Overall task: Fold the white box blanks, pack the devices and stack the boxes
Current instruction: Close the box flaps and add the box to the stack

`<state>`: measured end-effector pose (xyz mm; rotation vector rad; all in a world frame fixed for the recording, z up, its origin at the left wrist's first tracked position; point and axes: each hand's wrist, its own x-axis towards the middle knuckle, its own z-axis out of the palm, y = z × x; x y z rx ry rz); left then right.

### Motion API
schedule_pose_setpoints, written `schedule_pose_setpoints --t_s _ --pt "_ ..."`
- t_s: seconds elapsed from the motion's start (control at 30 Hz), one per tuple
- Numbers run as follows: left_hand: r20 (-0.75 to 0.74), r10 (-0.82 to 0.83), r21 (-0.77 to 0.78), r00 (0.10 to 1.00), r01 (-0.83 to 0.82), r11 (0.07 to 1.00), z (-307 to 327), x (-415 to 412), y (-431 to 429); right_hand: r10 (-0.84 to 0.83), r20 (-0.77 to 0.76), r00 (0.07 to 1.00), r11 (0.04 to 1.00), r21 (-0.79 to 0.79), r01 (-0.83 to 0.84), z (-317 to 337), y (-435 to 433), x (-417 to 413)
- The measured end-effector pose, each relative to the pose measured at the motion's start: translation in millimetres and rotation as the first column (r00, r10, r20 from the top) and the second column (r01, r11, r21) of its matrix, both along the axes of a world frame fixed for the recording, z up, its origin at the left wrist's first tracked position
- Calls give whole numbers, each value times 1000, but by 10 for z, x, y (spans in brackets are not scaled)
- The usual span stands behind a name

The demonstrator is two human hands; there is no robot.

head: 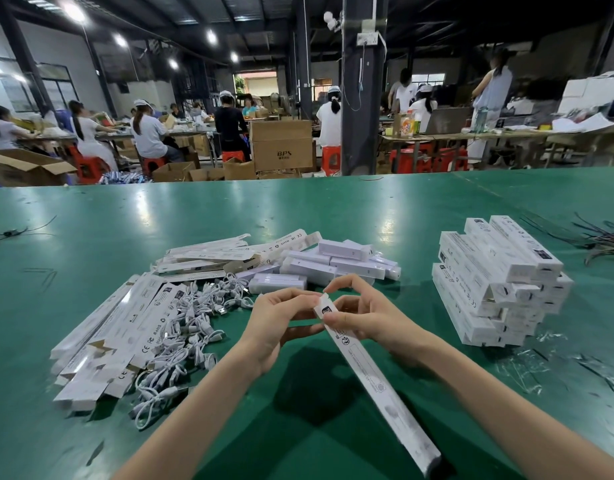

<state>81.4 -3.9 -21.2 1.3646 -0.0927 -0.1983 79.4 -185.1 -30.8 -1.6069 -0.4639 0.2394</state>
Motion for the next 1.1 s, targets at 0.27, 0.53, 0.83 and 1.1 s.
schedule_pose_setpoints --t_s 0.27,0.53,0.83,1.1 --pt "-27 -42 12 999 43 999 -38 58 35 -5 20 1000 999 -33 5 -26 4 -2" --pt "-4 -111 13 994 111 994 -50 88 95 2 -39 999 1000 -5 -2 -14 21 -30" --pt "94 -175 65 980 170 983 -136 68 35 -6 -114 993 997 71 14 -1 -37 -8" --pt "-212 77 -190 974 -118 975 -121 163 34 -137 -160 978 971 171 165 -14 85 -8"
